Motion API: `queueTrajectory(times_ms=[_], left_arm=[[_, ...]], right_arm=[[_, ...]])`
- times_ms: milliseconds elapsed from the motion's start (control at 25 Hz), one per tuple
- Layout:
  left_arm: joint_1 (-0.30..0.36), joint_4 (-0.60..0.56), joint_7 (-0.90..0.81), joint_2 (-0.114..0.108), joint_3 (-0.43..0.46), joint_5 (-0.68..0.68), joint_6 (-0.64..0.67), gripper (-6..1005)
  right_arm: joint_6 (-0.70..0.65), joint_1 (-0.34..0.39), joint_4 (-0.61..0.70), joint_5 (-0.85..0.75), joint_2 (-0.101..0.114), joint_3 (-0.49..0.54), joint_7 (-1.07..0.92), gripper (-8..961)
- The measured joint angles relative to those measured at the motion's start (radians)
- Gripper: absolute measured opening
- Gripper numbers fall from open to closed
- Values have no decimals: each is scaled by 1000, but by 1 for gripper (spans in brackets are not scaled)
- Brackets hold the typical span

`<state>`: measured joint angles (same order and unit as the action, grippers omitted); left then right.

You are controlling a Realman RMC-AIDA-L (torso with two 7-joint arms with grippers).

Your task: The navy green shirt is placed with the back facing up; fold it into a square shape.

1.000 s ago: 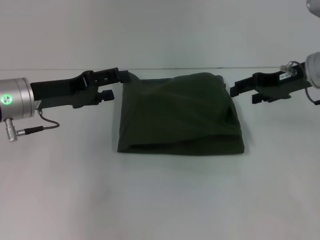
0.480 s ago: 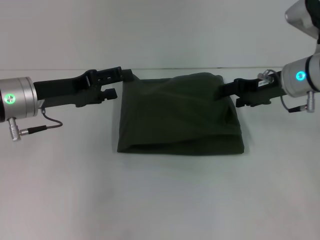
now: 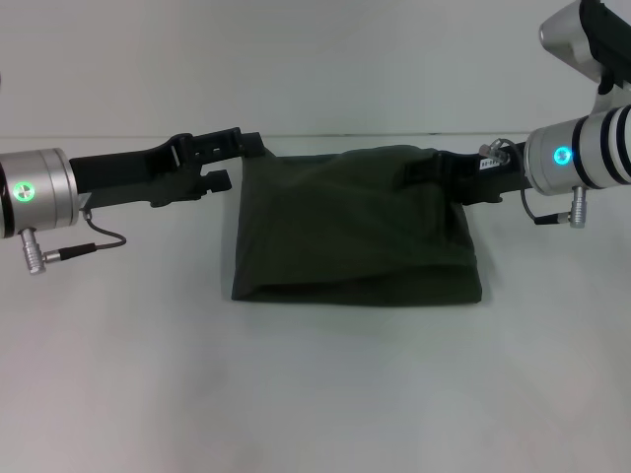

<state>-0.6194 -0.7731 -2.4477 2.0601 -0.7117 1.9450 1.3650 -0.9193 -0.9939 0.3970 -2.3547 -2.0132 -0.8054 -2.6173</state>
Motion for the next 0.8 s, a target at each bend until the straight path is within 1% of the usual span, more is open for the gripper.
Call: queueTrajectory(times_ms=[120, 320, 520, 600, 680, 800], left_arm=[[0, 0, 1, 0, 0, 0, -2, 932], [0, 0, 1, 0, 0, 0, -14, 932], [1, 0, 1, -1, 0, 0, -18, 933], [2, 0, 1, -1, 1, 0, -18, 933], [2, 0, 1, -1, 2, -2, -18, 933], [-1, 2, 1, -1, 3, -3, -18, 933]], right_arm=[[-7, 10, 0, 35, 2, 4, 21, 785], [-92, 64, 39, 172, 21, 5, 69, 785], [-275, 170, 149, 367, 49, 8, 89, 785], [-335, 228, 226, 419, 58, 7, 64, 784], [-339, 257, 279, 396, 68, 0, 9, 784], [-298, 257, 272, 305, 87, -2, -31, 784]])
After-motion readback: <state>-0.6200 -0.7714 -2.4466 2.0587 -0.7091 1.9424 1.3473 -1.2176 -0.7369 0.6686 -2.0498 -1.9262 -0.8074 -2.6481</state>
